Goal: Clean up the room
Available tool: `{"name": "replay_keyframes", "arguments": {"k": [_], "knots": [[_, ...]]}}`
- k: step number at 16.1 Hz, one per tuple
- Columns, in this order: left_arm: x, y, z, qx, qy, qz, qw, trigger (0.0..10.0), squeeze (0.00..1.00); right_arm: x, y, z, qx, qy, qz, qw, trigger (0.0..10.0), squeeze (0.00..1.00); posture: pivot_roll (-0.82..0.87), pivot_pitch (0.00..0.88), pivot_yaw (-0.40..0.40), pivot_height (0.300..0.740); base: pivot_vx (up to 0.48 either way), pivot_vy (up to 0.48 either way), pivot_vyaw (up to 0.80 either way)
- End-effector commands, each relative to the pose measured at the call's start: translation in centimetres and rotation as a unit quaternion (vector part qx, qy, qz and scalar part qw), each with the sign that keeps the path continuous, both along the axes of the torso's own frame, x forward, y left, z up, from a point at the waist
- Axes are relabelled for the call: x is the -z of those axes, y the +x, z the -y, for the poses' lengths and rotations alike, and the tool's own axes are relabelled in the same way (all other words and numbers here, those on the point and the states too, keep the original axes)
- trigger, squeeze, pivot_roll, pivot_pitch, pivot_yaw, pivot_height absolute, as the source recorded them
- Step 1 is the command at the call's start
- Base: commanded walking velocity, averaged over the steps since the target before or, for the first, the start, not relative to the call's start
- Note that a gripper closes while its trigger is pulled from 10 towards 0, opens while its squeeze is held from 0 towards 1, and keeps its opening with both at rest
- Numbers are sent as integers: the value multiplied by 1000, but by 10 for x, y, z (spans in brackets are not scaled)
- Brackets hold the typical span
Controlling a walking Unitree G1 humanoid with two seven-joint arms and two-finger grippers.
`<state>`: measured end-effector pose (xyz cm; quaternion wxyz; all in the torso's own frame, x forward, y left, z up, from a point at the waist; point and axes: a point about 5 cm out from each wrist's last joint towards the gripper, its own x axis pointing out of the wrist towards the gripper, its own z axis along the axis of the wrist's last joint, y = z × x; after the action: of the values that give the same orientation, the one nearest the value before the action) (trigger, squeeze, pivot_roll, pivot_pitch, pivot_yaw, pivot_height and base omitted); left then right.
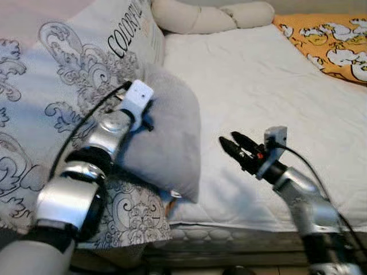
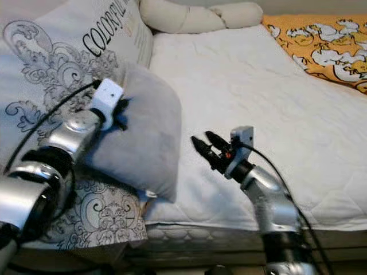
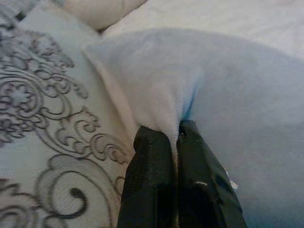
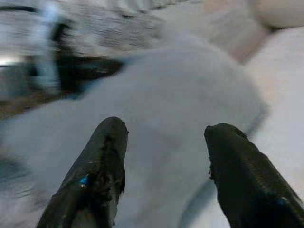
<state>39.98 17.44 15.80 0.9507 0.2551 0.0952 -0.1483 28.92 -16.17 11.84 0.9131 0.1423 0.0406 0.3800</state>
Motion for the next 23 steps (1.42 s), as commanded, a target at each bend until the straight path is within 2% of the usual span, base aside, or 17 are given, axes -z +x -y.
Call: {"name": "replay_keyframes", "arguments": {"k": [1, 2, 4, 5, 6, 7, 9, 11, 12, 13, 14, 15, 16, 18, 20, 21, 23], "knots": [[-14, 4, -7, -12, 13, 29, 999, 10000, 0, -8, -1, -5, -25, 10, 8, 1000, 10000, 1000, -125, 0, 130, 740, 0, 0, 0], [-17, 4, -16, -25, 13, 31, 999, 10000, 0, -14, -6, -6, -59, 5, 17, 998, 10000, 1000, -124, 0, 132, 740, 0, 0, 0], [-17, 4, -20, -31, 17, 28, 999, 10000, 0, -15, -11, -8, -90, 0, 17, 996, 10000, 1000, -121, 0, 131, 740, 0, 0, 0], [-14, 3, -21, -30, 5, 17, 999, 10000, 0, -14, -13, -8, -102, -3, 13, 995, 10000, 1000, -112, 0, 125, 740, 0, 0, 0], [-12, 2, -20, -27, -4, 8, 1000, 10000, 635, -13, -15, -8, -108, -11, 9, 994, 10000, 1000, -109, 0, 123, 740, 0, 0, 0], [-10, 1, -20, -26, -20, 1, 999, 10000, 1000, -11, -17, -7, -110, -20, 3, 994, 10000, 1000, -109, 0, 123, 740, 0, 0, 0], [-12, 2, -18, -21, -51, 11, 998, 10000, 1000, -10, -16, -4, -101, -27, -8, 994, 10000, 1000, -93, 0, 109, 740, 0, 0, 0], [-20, 1, -12, 7, -116, 41, 992, 10000, 1000, -12, -15, -1, -97, -10, -17, 995, 10000, 1000, -81, 0, 99, 740, 0, 0, 0], [-20, 1, -12, 7, -116, 41, 992, 10000, 1000, -12, -15, -1, -97, -10, -17, 995, 10000, 1000, -81, 0, 99, 740, 0, 0, 0], [-20, -10, 2, 40, -238, 79, 967, 10000, 1000, -11, -5, 4, -30, 46, -67, 996, 10000, 1000, -35, 0, 65, 740, 0, 0, 0], [-18, -14, 4, 43, -254, 80, 963, 10000, 1000, -11, -3, 4, -16, 56, -77, 995, 10000, 1000, -35, 0, 65, 740, 0, 0, 0], [-13, -24, 8, 43, -281, 81, 955, 10000, 1000, -10, 1, 1, 1, 42, -71, 997, 10000, 1000, -35, 0, 65, 740, 0, 0, 0], [-9, -35, 10, 38, -298, 85, 950, 10000, 1000, -12, 2, -3, 6, 5, -33, 999, 10000, 1000, -27, 0, 58, 740, 0, 0, 0], [-4, -46, 12, 31, -301, 88, 949, 10000, 1000, -16, 6, -6, 14, -6, 1, 1000, 10000, 1000, -27, 0, 58, 740, 0, 0, 0], [15, -64, 12, 8, -293, 73, 953, 10000, 1000, -20, 13, -11, 54, -14, 26, 998, 10000, 1000, -24, 0, 33, 740, 0, -277, 0], [24, -74, 14, -1, -278, 62, 959, 10000, 1000, -18, 21, -7, 118, -15, 17, 993, 10000, 1000, -28, 0, 24, 740, 0, -480, 0], [30, -87, 13, -22, -269, 50, 961, 10000, 1000, -12, 26, -6, 175, -25, -2, 984, 10000, 1000, -25, 0, 17, 740, 0, -480, 0]]}}
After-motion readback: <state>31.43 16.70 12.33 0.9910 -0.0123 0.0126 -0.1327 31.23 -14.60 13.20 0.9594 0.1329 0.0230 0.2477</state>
